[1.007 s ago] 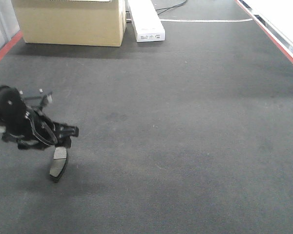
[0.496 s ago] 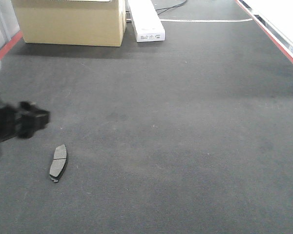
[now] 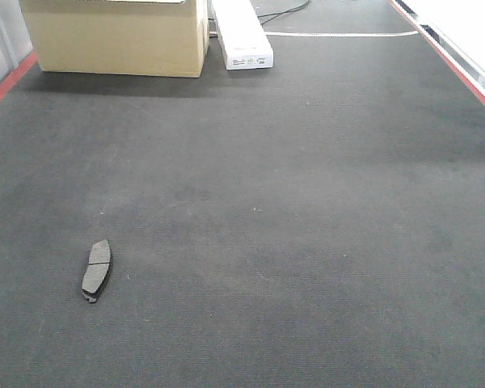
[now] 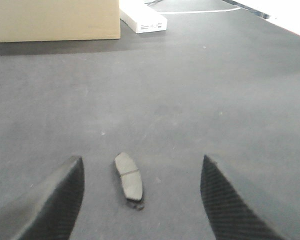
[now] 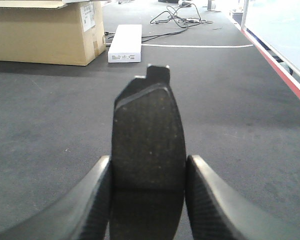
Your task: Move and align brake pads A on conveyor
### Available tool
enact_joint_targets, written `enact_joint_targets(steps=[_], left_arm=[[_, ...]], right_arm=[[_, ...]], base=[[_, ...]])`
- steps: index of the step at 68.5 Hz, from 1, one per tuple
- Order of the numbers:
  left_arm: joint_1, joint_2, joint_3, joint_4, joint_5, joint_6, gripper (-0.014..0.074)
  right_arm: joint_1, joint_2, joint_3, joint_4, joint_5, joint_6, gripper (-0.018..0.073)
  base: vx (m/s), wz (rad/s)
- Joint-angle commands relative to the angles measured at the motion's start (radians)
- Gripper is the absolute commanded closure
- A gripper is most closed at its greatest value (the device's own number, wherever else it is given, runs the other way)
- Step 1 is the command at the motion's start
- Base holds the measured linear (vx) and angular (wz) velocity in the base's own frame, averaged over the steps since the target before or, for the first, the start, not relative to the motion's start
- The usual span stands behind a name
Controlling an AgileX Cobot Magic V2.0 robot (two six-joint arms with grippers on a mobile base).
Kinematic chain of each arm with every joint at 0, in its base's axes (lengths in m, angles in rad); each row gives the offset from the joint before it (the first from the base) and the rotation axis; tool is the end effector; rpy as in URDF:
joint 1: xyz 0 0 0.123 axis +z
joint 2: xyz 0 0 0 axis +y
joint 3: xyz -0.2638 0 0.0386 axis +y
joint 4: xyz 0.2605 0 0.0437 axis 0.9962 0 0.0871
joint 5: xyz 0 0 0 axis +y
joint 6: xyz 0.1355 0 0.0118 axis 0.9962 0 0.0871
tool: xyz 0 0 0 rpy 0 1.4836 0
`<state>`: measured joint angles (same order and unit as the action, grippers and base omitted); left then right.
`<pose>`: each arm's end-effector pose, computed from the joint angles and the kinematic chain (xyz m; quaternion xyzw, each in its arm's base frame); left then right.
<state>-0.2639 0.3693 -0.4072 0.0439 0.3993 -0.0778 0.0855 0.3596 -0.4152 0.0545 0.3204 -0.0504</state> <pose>0.1526 -0.0388 0.2709 0.0850 0.7925 -0.0839 0.5981 0.1574 0.0158 0.2861 -0.0378 0.7659 0.0344 0.6409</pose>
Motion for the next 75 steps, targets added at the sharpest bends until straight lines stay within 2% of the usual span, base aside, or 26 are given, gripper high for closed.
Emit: enact_joint_targets(steps=[1,9,66,75], left_arm=[[-0.005,-0.042,0.013,0.014,-0.092,0.0,0.0108],[-0.005,-0.06,0.033,0.014,-0.138,0.0,0.0108],[-0.005,-0.058,0.033,0.014,-0.116,0.0,0.0108],[-0.005,-0.058,0.033,0.014,-0.116,0.0,0.0108]], right_arm=[[-0.004,0.005,-0.032,-0.004,-0.096,-0.005,0.0571],[-0.004,0.005,-0.032,-0.004,-0.096,-0.005,0.0571],[-0.004,0.005,-0.032,-0.004,-0.102,-0.006,0.0571],[-0.004,0.019,-0.036,0.011,-0.101,0.05,0.057]], base=[[0.0,0.0],[0.0,0.0],[0.0,0.0],[0.0,0.0]])
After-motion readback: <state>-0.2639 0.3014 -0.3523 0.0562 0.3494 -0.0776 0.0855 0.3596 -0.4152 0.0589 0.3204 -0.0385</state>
